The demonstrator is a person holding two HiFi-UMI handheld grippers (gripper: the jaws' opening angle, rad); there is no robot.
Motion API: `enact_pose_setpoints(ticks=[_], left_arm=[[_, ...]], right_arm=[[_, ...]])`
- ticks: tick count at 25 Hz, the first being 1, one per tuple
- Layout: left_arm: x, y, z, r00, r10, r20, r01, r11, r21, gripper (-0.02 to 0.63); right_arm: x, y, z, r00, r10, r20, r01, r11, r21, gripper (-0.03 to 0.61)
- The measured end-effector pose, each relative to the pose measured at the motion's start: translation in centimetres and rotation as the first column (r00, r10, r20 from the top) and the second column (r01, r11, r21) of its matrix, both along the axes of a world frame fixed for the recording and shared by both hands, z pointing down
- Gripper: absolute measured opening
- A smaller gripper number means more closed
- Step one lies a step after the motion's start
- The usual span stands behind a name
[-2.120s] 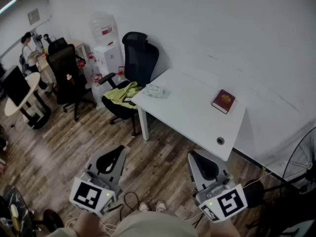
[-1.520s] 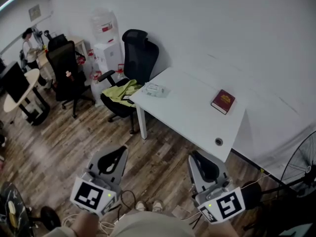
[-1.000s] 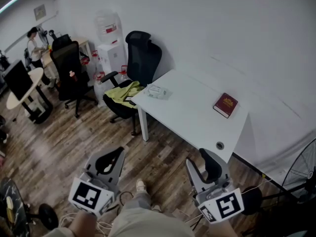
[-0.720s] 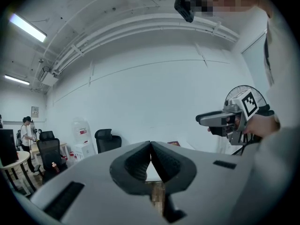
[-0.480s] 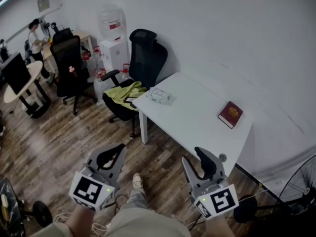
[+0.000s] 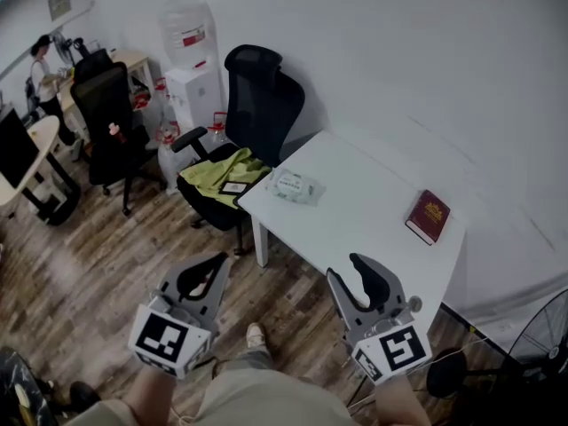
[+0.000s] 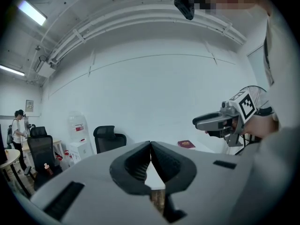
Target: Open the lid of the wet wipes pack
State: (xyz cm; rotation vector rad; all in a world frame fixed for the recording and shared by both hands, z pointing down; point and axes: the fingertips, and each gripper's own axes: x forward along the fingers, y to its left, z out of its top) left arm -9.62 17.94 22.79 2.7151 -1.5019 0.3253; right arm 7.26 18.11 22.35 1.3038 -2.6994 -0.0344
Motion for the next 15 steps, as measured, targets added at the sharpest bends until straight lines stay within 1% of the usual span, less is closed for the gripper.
enact_pose_setpoints(ticks=[3, 8, 11, 15], left_arm=[[-2.1, -4.3, 0.3, 1.0, 0.009, -0.002, -0.009, 1.0, -0.013, 0.021], [-5.0, -10.1, 0.4, 0.999, 0.036, 0.014, -0.036, 0.999, -0.014, 0.021], [-5.7, -13.1, 1.3, 0.999, 0.045, 0.012, -0.045, 0.999, -0.029, 0.021], [-6.3, -16.1, 3.1, 0.998, 0.059, 0.007, -0.058, 0.996, -0.07, 0.021]], right_arm=[[-2.1, -4.1, 0.3, 1.0, 0.005, 0.01, -0.005, 1.0, -0.007, 0.173], [-5.0, -9.6, 0.9, 0.999, 0.026, -0.02, -0.026, 0.999, -0.025, 0.173], [-5.9, -12.4, 2.1, 0.999, 0.025, -0.038, -0.027, 0.998, -0.048, 0.173], [-6.7, -15.6, 3.6, 0.997, 0.032, -0.071, -0.037, 0.997, -0.07, 0.173]])
